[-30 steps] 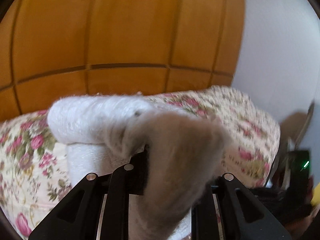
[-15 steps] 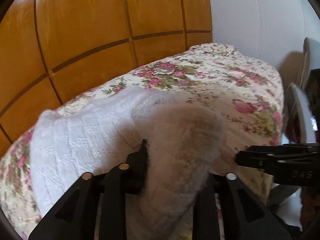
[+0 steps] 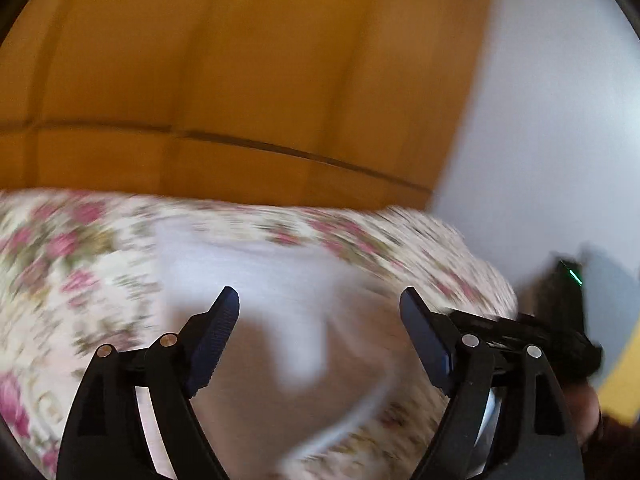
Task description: Fold small clothes
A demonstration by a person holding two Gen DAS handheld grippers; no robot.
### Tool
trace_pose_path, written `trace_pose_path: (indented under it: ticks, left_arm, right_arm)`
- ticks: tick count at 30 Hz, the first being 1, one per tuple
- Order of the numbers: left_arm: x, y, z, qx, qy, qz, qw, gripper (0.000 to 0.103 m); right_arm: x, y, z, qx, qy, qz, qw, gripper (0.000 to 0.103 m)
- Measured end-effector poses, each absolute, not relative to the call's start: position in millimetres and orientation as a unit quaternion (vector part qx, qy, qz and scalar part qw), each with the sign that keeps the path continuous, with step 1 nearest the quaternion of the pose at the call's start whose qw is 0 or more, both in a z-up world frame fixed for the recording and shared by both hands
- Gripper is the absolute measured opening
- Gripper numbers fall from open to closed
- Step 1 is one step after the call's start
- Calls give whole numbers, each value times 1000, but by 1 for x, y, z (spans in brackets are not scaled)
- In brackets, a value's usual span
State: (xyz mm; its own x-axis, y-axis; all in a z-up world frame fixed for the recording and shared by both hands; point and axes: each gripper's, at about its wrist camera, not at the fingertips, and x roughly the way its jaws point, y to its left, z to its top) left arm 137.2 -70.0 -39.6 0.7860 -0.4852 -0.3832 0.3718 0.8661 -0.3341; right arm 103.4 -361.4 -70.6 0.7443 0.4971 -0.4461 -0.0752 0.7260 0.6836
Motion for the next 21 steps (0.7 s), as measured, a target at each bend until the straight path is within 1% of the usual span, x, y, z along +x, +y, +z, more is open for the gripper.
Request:
trace_pose_path:
  ticks: [4, 5, 8, 9, 10, 11, 13, 14, 17, 21]
  left_arm:
    - [174, -18, -61, -214, 291, -136, 922, 81]
    - [182, -11, -67, -226, 302, -128, 917, 81]
    - [200, -7, -87, -216, 351, -131, 901, 81]
    - [206, -12, -95, -208, 370, -142, 894, 82]
    - [206, -13, -99, -208, 372, -147, 892, 82]
    - [206, -15, -101, -210, 371, -152, 892, 82]
    - [211, -19, -106, -201, 378, -160, 890, 83]
    - [214, -22, -108, -198, 380, -162, 889, 83]
    - [213, -24, -107, -193, 381, -165, 889, 83]
    - [208, -45, -99, -134, 373, -176, 901, 83]
  right_arm:
    - [138, -344, -70, 377, 345, 216, 832, 81]
    - [144, -341, -71, 378, 352, 220, 828, 81]
    - [173, -332, -83, 372, 386, 207, 818, 81]
    - [181, -331, -89, 375, 396, 204, 813, 77]
    - [190, -327, -95, 378, 409, 199, 806, 74]
    - [196, -324, -100, 380, 415, 198, 802, 68]
    - [204, -319, -108, 381, 424, 192, 799, 45]
    - [207, -316, -111, 382, 426, 191, 798, 24]
    - [204, -314, -105, 382, 404, 196, 808, 20]
    - [189, -328, -79, 354, 359, 196, 841, 19]
